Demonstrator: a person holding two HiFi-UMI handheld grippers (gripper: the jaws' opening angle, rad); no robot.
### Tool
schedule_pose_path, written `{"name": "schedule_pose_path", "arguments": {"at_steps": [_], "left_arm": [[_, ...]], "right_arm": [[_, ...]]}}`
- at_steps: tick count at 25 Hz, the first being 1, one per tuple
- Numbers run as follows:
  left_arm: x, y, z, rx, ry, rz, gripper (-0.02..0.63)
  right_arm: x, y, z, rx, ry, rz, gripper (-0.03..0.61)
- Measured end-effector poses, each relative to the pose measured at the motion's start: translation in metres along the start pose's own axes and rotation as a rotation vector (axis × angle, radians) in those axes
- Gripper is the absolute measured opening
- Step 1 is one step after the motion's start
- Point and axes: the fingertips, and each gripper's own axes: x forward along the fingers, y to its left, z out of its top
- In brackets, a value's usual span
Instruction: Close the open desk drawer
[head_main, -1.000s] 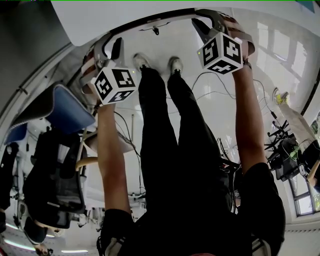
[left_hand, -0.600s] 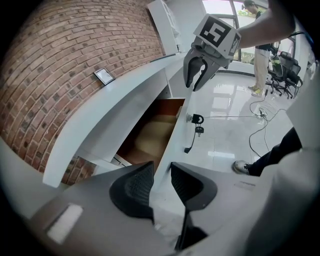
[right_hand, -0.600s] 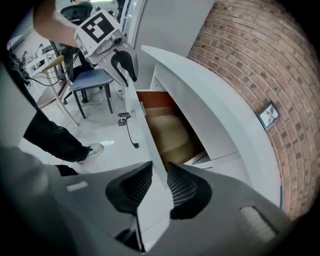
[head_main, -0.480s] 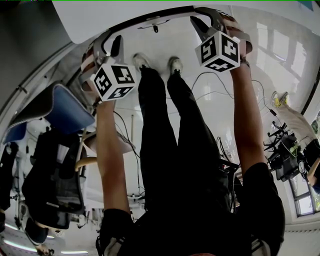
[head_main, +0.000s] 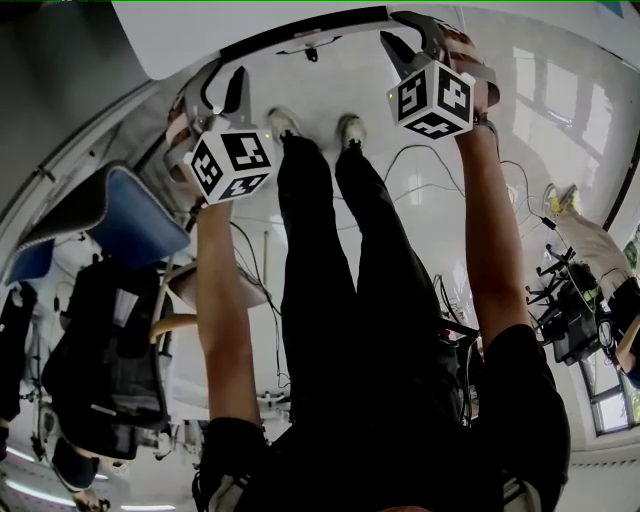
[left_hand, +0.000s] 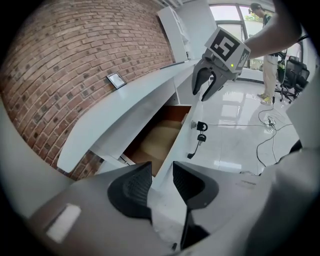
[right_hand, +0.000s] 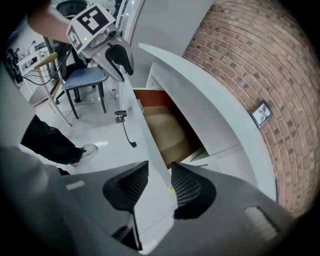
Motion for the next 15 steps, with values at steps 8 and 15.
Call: {"name": "schedule_pose_path", "arguments": {"at_steps": [8,15], "left_arm": [[-0.025,0.002,0.011,-0.065,-0.070,0.051,0.117],[-0.072,0.015,0.043,-0.155,-0.270,0.154,0.025]], "right_arm": [[-0.015,-0.001,0.000,0.070,-0.042,-0.060,0.163],[-0.042,0.000,0.007,0.224,-0.160,-0.152,0.158]]}}
